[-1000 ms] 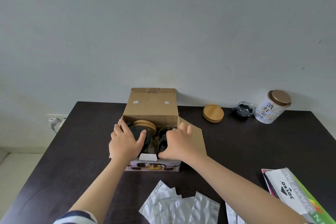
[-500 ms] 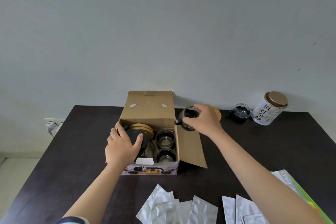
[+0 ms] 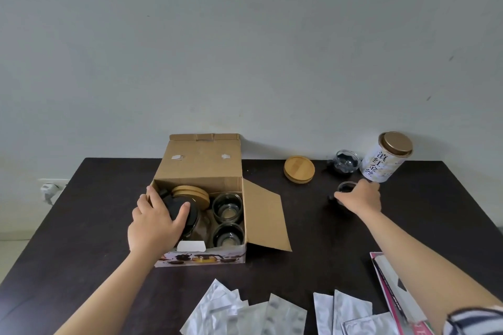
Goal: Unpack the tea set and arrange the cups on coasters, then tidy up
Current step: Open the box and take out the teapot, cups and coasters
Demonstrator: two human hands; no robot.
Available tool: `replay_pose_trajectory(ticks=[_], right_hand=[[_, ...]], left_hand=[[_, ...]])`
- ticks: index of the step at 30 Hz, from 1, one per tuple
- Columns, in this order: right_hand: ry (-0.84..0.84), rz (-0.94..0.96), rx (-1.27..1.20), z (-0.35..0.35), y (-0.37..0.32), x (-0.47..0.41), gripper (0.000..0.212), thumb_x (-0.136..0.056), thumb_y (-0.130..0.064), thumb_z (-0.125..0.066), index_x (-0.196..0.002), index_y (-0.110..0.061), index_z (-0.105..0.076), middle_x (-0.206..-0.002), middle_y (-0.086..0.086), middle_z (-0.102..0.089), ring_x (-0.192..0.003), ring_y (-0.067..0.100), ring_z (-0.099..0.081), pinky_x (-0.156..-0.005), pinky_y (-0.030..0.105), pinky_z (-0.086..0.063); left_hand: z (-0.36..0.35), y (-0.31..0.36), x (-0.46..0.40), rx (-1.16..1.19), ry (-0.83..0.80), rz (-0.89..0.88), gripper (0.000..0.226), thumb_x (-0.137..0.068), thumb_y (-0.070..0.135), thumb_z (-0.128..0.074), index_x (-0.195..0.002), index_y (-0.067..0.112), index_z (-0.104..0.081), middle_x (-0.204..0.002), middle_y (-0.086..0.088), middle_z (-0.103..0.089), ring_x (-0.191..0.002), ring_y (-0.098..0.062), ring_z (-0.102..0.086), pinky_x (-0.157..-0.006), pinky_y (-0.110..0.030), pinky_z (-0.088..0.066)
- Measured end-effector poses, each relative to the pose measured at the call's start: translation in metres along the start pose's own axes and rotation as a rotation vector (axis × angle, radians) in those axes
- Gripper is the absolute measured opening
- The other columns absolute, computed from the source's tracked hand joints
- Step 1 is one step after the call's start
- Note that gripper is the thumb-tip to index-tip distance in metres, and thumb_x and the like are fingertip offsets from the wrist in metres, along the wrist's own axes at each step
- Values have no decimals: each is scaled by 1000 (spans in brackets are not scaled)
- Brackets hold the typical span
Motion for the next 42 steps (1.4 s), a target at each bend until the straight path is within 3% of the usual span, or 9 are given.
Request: replay_pose_trajectory(ticks=[5, 12, 20, 24, 28, 32, 36, 40, 42], right_hand=[[21, -61, -47, -5, 11, -28, 69, -73, -44, -76, -122, -4, -50, -128, 18, -42, -110, 34, -52, -74, 38, -49], [42, 7, -62, -7, 6, -55, 64, -69, -55, -72, -105, -5, -55, -110, 16, -55, -96, 33, -58, -67, 37, -52], [22, 30, -38, -6, -1, -58, 48, -74, -48, -72, -89, -7, -52, -101, 15, -58, -93, 32, -57, -65, 37, -49], [50, 79, 87, 0, -11, -44, 74, -71, -61, -71, -114, -4, -53, -123, 18, -53, -115, 36, -51, -96, 49, -44], [111, 342, 18, 8, -50, 3, 77, -77, -55, -69, -128, 0, -47, -133, 18, -47, -125, 34, -44, -101, 48, -41], [26, 525, -231, 8, -100, 80, 61, -81, -44, -70, -126, -6, -52, -129, 10, -51, -119, 26, -50, -95, 34, -41], [-151, 664, -420, -2, -150, 153, 55, -84, -39, -69, -129, -11, -54, -124, 2, -58, -97, 9, -58, -77, 17, -45], [-348, 728, -274, -34, -191, 190, 56, -86, -36, -67, -132, -9, -51, -123, 5, -60, -102, 13, -60, -87, 24, -51], [-415, 720, -97, -49, -203, 199, 51, -88, -35, -64, -130, -9, -50, -118, 6, -59, -102, 20, -60, -81, 28, -51]], left_hand=[[-1, 0, -2, -15, 0, 8, 95, -83, 71, -30, -149, 8, -3, -149, -21, -26, -129, -40, -37, -87, -48, -47], [-3, -1, -2, -17, -6, 19, 96, -83, 70, -31, -149, 8, -3, -148, -22, -26, -129, -41, -36, -87, -50, -47], [-3, 1, -3, -3, -8, 29, 95, -84, 69, -33, -149, 7, -4, -148, -21, -26, -128, -41, -35, -87, -51, -46], [-3, 0, -2, -4, -6, 27, 95, -83, 70, -33, -149, 8, -4, -148, -21, -27, -129, -40, -36, -87, -50, -47], [-1, 2, -1, 2, -6, 20, 95, -84, 70, -32, -149, 7, -4, -148, -21, -26, -129, -40, -36, -87, -50, -47], [0, 2, 0, 7, -3, 17, 95, -84, 70, -31, -149, 7, -3, -149, -21, -25, -129, -39, -36, -87, -47, -47], [0, 2, 0, 14, 2, 6, 96, -84, 71, -31, -149, 6, -3, -149, -20, -25, -130, -38, -36, -89, -45, -47], [-1, 2, 2, 19, 4, -1, 97, -84, 72, -30, -149, 6, -2, -150, -20, -24, -131, -37, -35, -90, -43, -46], [-1, 1, 2, 21, 5, -2, 97, -84, 72, -30, -149, 6, -1, -151, -19, -23, -132, -36, -34, -91, -43, -46]])
Point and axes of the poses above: each hand's wrist, its own x-axis away from the middle knuckle, its own z-axis out of the back of the hand, y = z × x, the point moved 4 cm from there along -x, towards the middle knuckle
